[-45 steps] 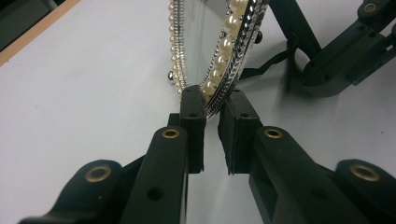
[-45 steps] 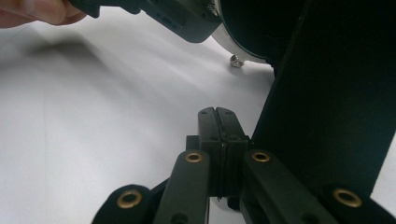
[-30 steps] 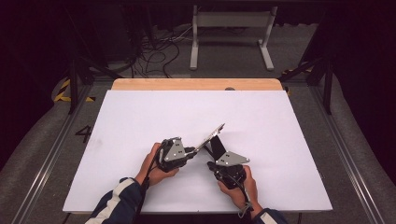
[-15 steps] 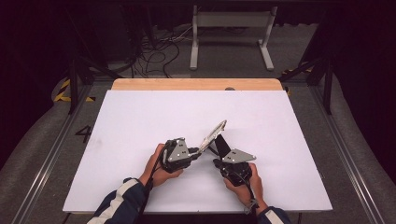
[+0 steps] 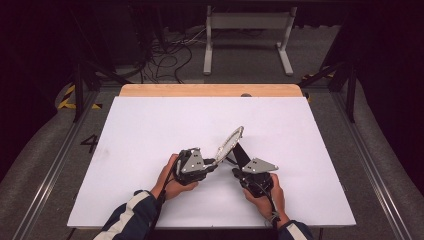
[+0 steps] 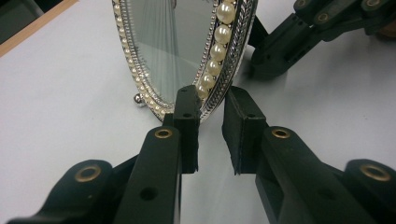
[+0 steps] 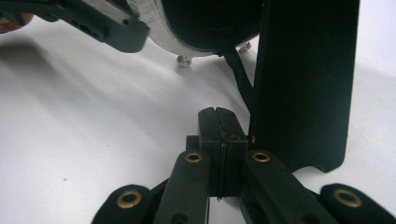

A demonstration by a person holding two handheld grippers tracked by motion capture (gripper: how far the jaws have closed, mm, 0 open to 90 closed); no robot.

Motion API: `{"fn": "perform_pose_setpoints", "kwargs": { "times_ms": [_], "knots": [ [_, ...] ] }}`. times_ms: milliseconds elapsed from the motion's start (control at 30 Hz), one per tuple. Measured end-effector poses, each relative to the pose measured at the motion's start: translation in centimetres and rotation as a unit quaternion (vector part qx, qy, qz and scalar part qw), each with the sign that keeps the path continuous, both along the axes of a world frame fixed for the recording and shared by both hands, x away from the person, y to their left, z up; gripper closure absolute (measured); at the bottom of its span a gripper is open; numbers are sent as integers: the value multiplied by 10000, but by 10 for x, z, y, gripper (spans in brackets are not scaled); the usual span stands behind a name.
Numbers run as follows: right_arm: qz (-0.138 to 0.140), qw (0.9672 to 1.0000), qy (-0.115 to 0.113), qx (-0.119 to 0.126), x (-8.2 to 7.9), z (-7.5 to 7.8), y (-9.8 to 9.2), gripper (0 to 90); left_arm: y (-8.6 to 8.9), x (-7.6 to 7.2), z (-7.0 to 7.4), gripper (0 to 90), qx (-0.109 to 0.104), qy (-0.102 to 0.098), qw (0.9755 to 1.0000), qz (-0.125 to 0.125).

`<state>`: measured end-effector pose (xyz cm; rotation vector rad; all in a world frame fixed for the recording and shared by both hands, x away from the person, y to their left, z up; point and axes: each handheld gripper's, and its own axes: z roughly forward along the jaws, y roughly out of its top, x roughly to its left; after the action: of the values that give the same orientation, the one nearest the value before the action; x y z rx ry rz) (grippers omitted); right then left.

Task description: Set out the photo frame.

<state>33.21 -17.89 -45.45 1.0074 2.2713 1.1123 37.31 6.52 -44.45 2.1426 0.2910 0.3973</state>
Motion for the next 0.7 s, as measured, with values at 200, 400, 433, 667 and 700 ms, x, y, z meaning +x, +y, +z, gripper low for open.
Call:
{"fn": "perform_pose_setpoints", "kwargs": {
  "times_ms": [200, 400, 433, 667, 700],
  "knots": [
    [-37, 10000, -17, 5, 4, 0, -6, 900, 3, -1, 3, 749, -45, 1, 10000, -56],
    [-52, 10000, 13, 43, 9, 0, -13, 900, 15, -6, 10, 737, -126, -9, 9999, 25],
    [-74, 10000, 8, 43, 10, 0, -14, 900, 19, -7, 12, 730, -113, -36, 9999, 51],
    [-182, 9998, 61, -9, 14, -3, -17, 900, 43, -13, 16, 679, -127, -23, 9997, 219],
    [-188, 9998, 62, -15, 14, -2, -18, 900, 46, -14, 15, 667, -99, -39, 9997, 221]
  ]
}}
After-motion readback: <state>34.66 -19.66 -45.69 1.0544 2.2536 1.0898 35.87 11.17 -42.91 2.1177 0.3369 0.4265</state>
